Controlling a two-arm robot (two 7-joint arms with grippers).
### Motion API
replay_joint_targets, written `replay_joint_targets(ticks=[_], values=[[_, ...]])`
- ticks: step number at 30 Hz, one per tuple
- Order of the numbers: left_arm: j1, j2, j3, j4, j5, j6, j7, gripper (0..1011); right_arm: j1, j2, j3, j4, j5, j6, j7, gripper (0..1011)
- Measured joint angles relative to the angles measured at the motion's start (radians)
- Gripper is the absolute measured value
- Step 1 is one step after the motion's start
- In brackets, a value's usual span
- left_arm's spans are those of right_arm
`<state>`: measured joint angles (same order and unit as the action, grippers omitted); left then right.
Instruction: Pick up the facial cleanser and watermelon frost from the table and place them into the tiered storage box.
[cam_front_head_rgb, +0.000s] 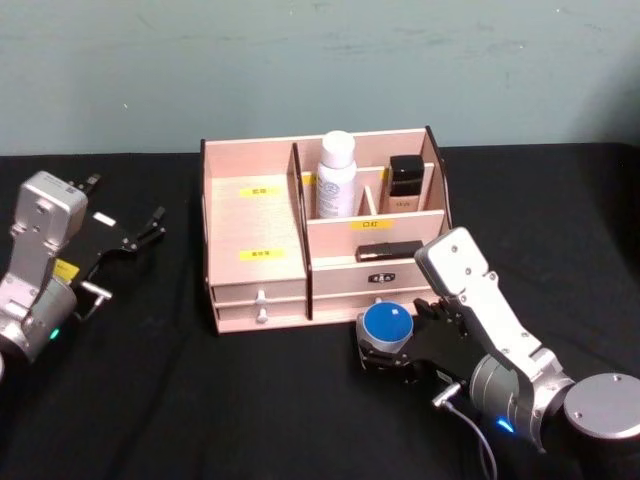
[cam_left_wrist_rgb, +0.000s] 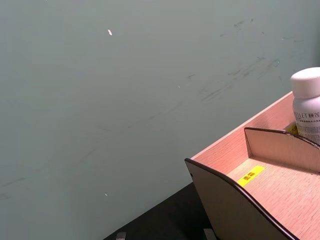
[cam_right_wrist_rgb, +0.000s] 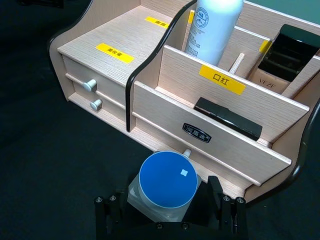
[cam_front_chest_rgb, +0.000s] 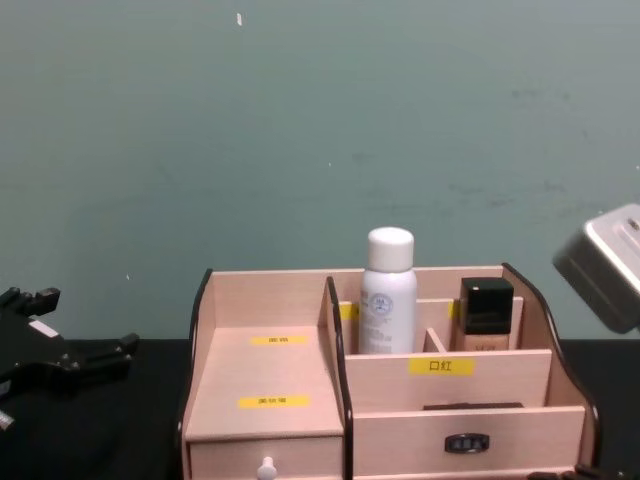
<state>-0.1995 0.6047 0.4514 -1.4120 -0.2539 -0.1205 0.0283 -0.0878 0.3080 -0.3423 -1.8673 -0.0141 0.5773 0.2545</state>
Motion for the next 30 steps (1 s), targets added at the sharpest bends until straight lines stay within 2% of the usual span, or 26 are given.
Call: replay_joint_targets(ticks=[19, 30], values=[[0.000, 0.000, 0.000, 0.000, 0.000, 0.000, 0.000, 1001, 0.022, -0.049, 0.012, 0.047, -0.043, -0.012, 0.035, 1000], [0.000, 0.000, 0.000, 0.000, 0.000, 0.000, 0.000, 1001, 0.022, -0.049, 0.012, 0.047, -0.043, -0.012, 0.035, 1000]])
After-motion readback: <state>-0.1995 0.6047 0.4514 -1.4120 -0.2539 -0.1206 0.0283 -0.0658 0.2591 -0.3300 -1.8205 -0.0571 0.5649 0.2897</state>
